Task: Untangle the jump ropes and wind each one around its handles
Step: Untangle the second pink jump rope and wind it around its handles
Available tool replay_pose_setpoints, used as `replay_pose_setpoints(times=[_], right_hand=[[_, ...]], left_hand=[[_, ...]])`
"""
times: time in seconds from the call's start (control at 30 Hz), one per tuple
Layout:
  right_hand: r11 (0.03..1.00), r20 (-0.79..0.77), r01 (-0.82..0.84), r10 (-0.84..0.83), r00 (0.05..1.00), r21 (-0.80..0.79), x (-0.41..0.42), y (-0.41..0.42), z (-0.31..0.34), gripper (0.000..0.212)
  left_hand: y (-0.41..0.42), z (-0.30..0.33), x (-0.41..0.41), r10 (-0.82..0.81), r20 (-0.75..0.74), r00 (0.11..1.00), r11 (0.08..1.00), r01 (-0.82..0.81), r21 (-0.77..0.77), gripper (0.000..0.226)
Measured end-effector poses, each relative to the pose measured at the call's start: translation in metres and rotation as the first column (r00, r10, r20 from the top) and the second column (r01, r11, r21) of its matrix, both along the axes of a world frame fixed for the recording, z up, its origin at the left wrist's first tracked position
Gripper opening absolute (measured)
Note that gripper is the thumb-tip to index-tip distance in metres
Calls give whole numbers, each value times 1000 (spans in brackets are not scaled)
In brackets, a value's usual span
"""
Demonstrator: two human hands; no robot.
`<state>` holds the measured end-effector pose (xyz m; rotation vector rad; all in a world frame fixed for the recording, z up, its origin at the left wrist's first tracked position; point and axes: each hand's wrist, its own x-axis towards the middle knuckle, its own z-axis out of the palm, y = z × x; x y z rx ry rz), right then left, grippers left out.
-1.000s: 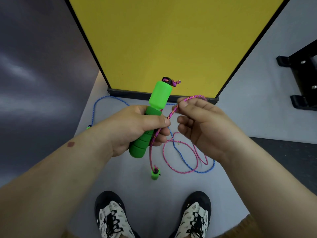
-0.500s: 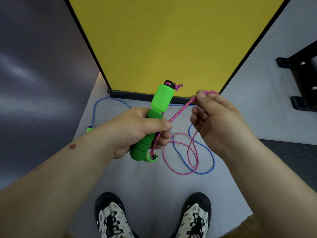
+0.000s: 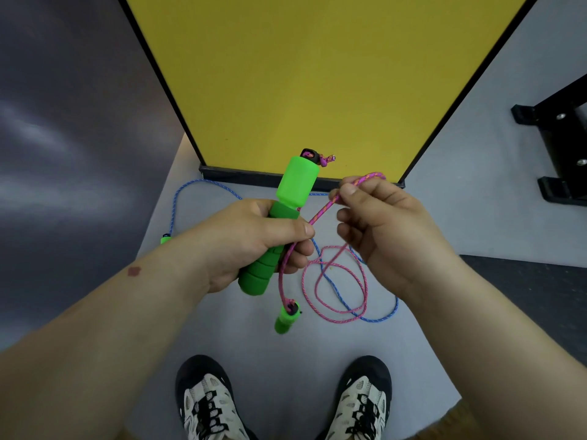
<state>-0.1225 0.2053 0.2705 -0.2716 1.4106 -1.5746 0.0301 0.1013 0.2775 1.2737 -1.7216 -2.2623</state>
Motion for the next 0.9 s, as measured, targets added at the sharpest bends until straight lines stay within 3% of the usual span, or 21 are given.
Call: replay_pose_setpoints(times=[0.13,0.23,0.5,0.63,0.9], right_hand=[[983,32,182,-182,983,-11,-13,-1,3,4],[982,62,191,-191,980,3,-16,0,2,6],[971,53,-234,232,971,48,8,3,1,9],[993,-13,-111,112,994,37,3,1,-1,8],[981,58,196,-196,979,5,-14,0,3,1]], left_hand=[[0,-1,0,-24,3,1000,1000,24,2,7],[1,0,0,-26,-11,1000,1000,27,10,8],[2,1,0,-13,-21,1000,1000,13,20,8],[0,-1,0,-9,2,1000,1000,9,-16,9],[0,-1,1,-28,-5,1000,999,27,-24,7]])
